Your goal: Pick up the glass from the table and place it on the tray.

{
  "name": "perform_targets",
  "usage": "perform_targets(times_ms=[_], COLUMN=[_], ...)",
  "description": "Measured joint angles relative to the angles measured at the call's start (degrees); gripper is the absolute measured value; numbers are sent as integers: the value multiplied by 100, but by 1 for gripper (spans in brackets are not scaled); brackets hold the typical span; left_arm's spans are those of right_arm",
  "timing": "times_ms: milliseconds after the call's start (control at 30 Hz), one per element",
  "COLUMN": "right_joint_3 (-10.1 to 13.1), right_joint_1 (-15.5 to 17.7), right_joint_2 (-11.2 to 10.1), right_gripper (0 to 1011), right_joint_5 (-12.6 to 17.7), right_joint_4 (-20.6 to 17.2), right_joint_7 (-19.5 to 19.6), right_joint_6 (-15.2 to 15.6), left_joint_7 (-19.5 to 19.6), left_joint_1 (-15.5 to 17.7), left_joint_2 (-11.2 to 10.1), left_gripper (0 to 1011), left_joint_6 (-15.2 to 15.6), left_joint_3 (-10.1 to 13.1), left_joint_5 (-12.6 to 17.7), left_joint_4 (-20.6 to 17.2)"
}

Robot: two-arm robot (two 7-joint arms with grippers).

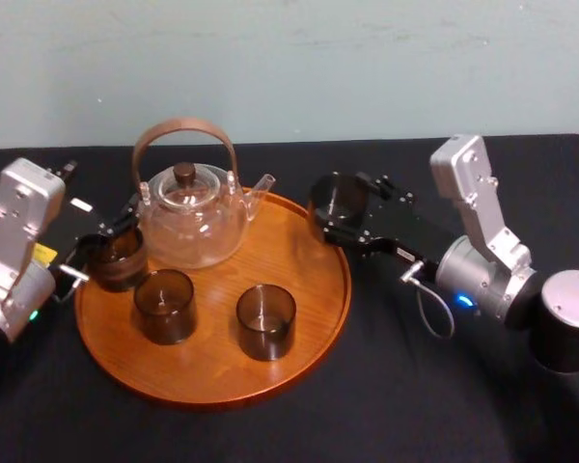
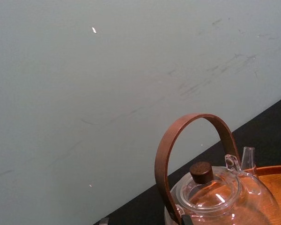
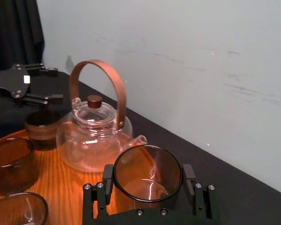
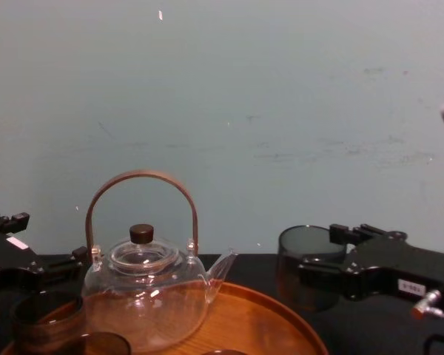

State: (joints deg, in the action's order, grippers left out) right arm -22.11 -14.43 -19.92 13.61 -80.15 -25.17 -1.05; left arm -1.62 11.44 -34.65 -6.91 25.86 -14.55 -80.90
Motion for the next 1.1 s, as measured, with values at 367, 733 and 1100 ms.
perform_targets(times_ms=[367,733,1100], right_joint_3=[-213,-394,-548], right_joint_1=[-187,-324,-398], right_joint_2=[135,224,300], right_gripper=[898,898,898], right_joint_5=[-74,-204,-360], right_joint_4=[234,469,654], right_joint_7=[-44,-72,-102], right_joint_6=[-19,-45,-66], left_joint_7=[0,0,0], left_joint_1=[0,0,0], left_joint_2=[0,0,0], left_gripper=[1001,1001,1001], left_joint_6=[0,0,0], left_joint_3=[0,0,0], left_joint_5=[0,0,0], left_joint_4=[0,0,0])
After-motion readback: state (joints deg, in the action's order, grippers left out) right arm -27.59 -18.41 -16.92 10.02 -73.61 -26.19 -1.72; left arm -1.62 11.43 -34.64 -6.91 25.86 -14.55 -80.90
